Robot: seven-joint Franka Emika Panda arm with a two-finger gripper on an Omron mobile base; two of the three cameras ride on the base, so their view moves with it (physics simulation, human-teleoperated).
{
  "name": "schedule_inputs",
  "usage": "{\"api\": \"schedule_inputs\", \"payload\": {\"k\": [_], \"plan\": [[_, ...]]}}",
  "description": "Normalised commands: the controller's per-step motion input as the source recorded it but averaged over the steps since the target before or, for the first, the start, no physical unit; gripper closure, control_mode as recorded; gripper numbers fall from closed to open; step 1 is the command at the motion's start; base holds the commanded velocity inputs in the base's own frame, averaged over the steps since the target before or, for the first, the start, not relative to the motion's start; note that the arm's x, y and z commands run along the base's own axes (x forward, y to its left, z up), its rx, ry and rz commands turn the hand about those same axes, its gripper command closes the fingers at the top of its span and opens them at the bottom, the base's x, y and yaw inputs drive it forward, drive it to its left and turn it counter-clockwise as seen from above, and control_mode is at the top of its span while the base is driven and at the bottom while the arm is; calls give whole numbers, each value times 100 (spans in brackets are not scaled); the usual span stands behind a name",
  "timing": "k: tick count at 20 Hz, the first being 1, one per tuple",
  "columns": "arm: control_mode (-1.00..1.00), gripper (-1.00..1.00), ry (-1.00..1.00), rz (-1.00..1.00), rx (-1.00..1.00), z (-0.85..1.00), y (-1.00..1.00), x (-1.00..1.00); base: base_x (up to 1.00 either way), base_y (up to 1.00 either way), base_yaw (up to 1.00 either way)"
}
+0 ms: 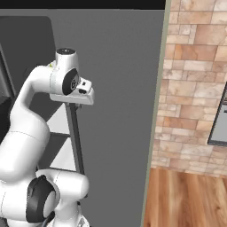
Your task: Take the avocado and lemon wedge out of the freezer and place them in the tupperware container on the counter. Then put the tupperware containing the vegetables back in the freezer.
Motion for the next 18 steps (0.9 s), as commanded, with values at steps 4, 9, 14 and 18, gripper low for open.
{"api": "schedule_inputs", "payload": {"k": [4, 9, 14, 18], "plan": [[-100, -100, 0, 0, -1, 0, 7, -4, 0, 0, 0], [-100, -100, -10, 0, -6, 0, 7, -28, 0, 0, 0], [-100, -100, -17, 1, -12, 15, 22, -27, 0, 0, 0], [-100, -100, -18, 8, -16, 27, 32, -10, 0, 0, 0]]}}
